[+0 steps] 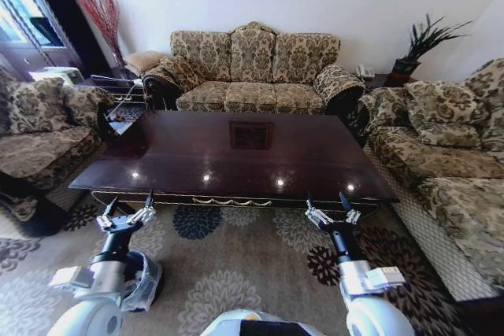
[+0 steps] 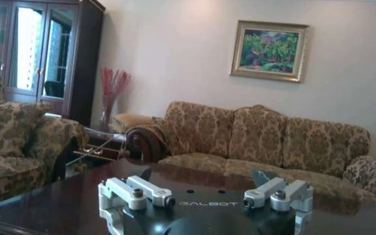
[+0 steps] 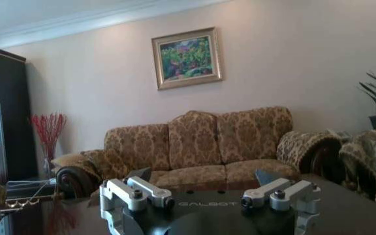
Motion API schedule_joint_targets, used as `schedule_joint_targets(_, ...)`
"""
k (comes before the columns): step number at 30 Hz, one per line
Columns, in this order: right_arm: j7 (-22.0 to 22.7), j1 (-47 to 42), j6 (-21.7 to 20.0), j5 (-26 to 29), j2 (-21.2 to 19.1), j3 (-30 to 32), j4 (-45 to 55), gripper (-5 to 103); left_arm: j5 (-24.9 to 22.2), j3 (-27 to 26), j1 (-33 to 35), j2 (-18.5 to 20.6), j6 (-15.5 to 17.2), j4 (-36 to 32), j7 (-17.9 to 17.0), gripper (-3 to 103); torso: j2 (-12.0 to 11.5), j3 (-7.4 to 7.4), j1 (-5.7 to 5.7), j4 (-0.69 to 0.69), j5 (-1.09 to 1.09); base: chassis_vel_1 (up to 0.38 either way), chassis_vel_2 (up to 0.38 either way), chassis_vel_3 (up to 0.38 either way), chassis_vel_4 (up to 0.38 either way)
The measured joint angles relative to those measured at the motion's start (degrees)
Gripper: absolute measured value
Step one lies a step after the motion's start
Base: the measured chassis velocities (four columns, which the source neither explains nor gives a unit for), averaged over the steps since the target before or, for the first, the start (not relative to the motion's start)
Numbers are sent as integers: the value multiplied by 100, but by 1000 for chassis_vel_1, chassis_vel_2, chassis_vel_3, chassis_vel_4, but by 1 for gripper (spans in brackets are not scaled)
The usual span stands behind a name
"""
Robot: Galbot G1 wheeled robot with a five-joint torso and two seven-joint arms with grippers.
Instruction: Move to the front of the table and place the trash on the table into the trash bin.
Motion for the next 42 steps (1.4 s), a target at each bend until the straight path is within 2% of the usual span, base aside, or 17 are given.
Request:
schedule_joint_targets(5, 34, -31, 57, -148, 19, -9, 3, 100, 20, 70, 20, 119, -43, 60, 14, 100, 0, 0, 0, 0, 1, -46, -38, 32, 27)
schedule_joint_targets(8, 183, -92, -38, -373, 70, -16, 69, 100, 90, 145, 44, 224, -110, 110, 38, 100, 0, 0, 0, 1, 0, 0, 0, 0, 0)
schedule_joint_targets(10, 459, -236, -236, -677, 248, 15, 208, 100, 159, 246, 55, 369, -166, 161, 50, 100, 0, 0, 0, 0, -1, 0, 0, 0, 0)
schedule_joint_targets(14, 650, -382, -306, -843, 409, 213, 303, 100, 178, 331, 26, 519, -191, 215, 53, 100, 1, 0, 0, -1, -1, 0, 0, 0, 0)
schedule_joint_targets(22, 417, -387, -302, -704, 273, 399, 363, 100, 175, 385, -41, 528, -193, 209, 7, 100, 1, 1, 1, 0, 0, 0, 0, 0, 0)
schedule_joint_targets(42, 395, -377, -302, -682, 264, 395, 364, 100, 175, 384, -42, 515, -187, 196, -5, 100, 1, 1, 1, 0, 0, 0, 0, 0, 0)
